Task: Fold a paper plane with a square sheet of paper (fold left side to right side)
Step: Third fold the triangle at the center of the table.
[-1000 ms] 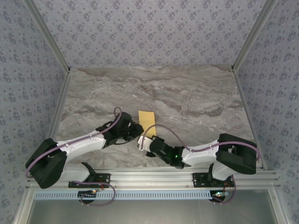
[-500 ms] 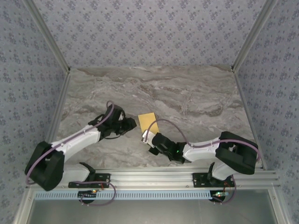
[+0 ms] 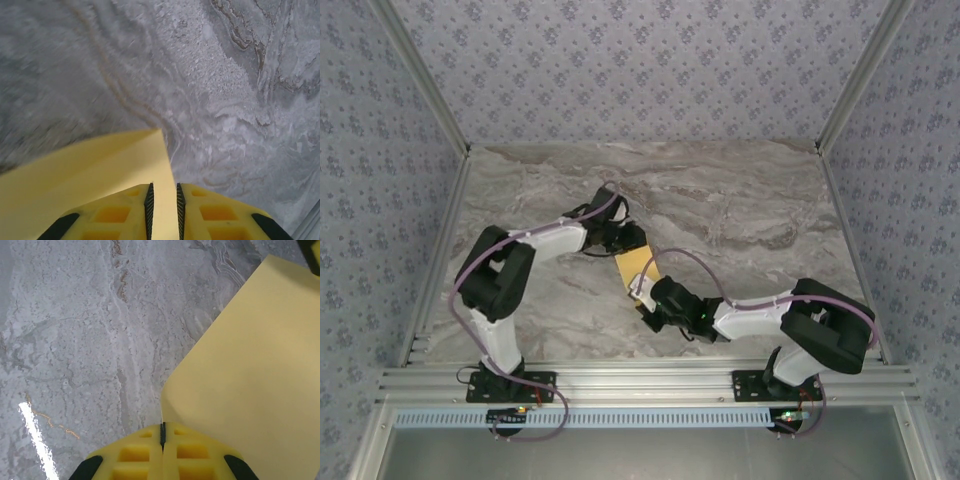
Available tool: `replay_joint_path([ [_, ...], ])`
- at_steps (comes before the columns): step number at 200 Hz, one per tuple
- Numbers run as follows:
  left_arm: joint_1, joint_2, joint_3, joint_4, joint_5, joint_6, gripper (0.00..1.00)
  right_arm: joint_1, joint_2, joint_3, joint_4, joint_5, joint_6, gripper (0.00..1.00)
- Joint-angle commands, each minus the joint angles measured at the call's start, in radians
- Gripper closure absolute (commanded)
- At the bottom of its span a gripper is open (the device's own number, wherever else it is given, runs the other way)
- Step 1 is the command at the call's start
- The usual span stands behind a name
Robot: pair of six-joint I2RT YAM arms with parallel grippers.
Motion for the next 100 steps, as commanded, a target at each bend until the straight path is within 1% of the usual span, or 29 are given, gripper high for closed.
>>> replay_joint_path([
  [1, -0.016, 0.064, 0.079, -0.055, 0.039, 0.056, 0.81, -0.015, -0.004, 0.025, -0.031, -0.053, 0.042, 1.0],
  [40, -0.03, 0.137, 0.105, -0.068, 0.044, 0.062, 0.83, -0.055, -0.005, 0.041, -0.056, -0.126, 0.085, 1.0],
  [52, -0.031, 0.148, 0.108, -0.072, 0.045, 0.064, 0.83, -0.08, -0.006, 0.044, -0.058, -0.173, 0.108, 1.0],
  [78, -0.032, 0.169, 0.11, -0.086, 0.042, 0.074, 0.84, -0.168, 0.004, 0.049, -0.048, -0.284, 0.179, 1.0],
  [100, -0.032, 0.178, 0.11, -0.093, 0.039, 0.08, 0.85, -0.27, 0.033, 0.07, -0.054, -0.425, 0.238, 1.0],
])
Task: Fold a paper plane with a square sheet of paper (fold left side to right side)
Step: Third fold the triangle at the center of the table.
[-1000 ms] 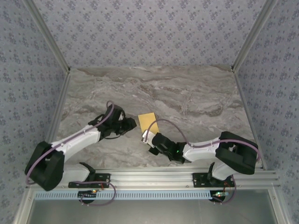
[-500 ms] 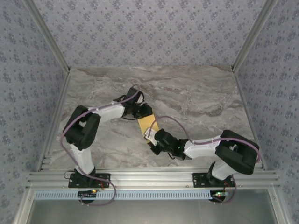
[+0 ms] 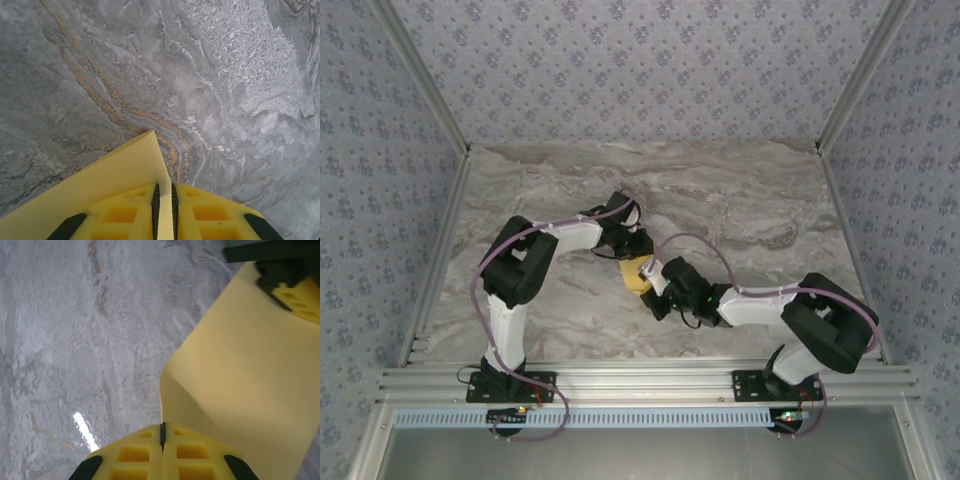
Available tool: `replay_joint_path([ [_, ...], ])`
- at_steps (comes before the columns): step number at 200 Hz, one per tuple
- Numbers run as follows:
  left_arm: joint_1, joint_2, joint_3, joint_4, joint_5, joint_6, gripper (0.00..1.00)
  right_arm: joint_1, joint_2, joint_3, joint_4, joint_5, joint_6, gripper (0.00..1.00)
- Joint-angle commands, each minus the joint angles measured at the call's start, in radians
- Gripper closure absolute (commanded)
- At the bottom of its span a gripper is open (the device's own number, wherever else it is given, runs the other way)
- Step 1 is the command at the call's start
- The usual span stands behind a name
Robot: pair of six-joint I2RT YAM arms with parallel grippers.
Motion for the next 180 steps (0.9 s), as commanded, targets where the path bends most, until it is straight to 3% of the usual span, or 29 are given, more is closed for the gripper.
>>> replay_joint_path([
  [1, -0.006, 0.033, 0.025, -0.047, 0.006, 0.028, 0.85, -0.089, 0.032, 0.042, -0.02, -0.177, 0.098, 1.0],
  [60, -0.012, 0.04, 0.023, -0.047, 0.004, 0.03, 0.86, -0.294, 0.244, 0.176, -0.079, -0.442, 0.178, 1.0],
  [121, -0.013, 0.039, 0.026, -0.056, 0.005, 0.036, 0.87, -0.318, 0.273, 0.196, -0.085, -0.448, 0.179, 1.0],
  [180, -0.013, 0.039, 0.025, -0.053, 0.003, 0.032, 0.87, -0.305, 0.214, 0.091, -0.034, -0.449, 0.206, 1.0],
])
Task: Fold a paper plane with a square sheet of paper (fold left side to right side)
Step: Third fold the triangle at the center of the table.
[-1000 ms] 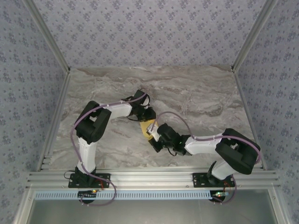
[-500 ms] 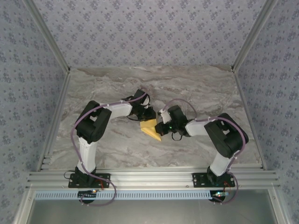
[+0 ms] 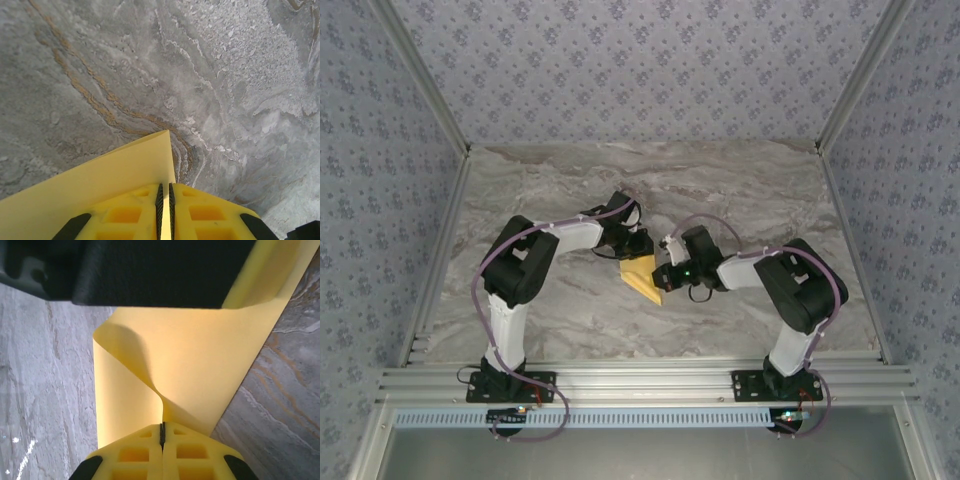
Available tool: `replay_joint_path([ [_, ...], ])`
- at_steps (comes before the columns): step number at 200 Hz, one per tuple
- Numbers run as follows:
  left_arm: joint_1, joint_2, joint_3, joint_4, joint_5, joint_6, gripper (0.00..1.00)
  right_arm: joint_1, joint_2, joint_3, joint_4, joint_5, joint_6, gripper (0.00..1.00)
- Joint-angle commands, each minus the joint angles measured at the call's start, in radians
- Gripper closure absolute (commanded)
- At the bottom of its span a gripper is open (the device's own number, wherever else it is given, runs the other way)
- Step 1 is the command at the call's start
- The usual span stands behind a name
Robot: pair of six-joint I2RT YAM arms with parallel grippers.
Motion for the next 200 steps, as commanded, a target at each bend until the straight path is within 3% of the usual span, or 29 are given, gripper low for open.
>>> replay_joint_path([
  [1, -0.011, 0.033, 0.017, -0.049, 0.002, 0.015, 0.87, 0.009, -0.034, -0.044, -0.005, -0.018, 0.023, 1.0],
  [200, -0.01, 0.028, 0.024, -0.056, 0.005, 0.017, 0.87, 0.012, 0.033, 0.052, -0.076, -0.005, 0.01, 1.0],
])
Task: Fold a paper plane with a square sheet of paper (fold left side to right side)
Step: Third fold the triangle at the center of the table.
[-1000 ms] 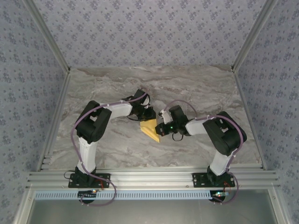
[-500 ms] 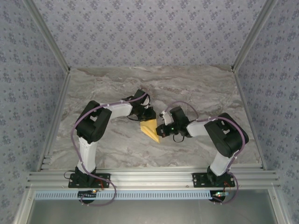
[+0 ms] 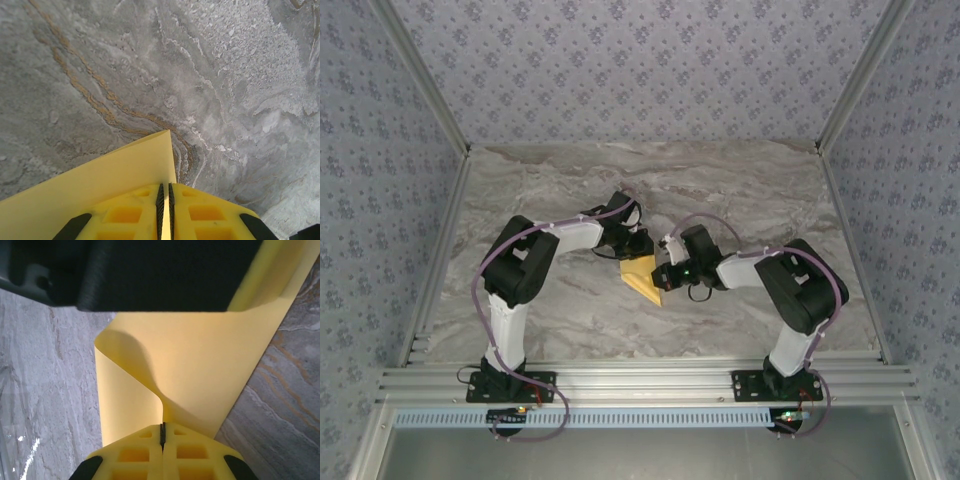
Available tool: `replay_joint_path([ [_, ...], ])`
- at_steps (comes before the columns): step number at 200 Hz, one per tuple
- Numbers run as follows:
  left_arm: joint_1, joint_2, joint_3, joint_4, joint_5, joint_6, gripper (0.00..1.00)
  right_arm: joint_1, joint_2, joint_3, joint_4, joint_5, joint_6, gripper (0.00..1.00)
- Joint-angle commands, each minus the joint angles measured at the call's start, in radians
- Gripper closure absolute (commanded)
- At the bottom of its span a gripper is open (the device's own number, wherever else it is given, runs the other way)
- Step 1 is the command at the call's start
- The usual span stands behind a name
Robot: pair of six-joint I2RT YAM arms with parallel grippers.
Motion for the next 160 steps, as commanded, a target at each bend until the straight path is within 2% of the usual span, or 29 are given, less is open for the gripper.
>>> replay_joint_path([
  [1, -0.01, 0.026, 0.022, -0.052, 0.004, 0.017, 0.87, 0.008, 0.027, 0.024, -0.033, -0.002, -0.003, 1.0],
  [160, -0.01, 0.024, 0.017, -0.05, 0.004, 0.013, 0.87, 0.012, -0.03, 0.041, -0.054, 0.003, -0.002, 1.0],
])
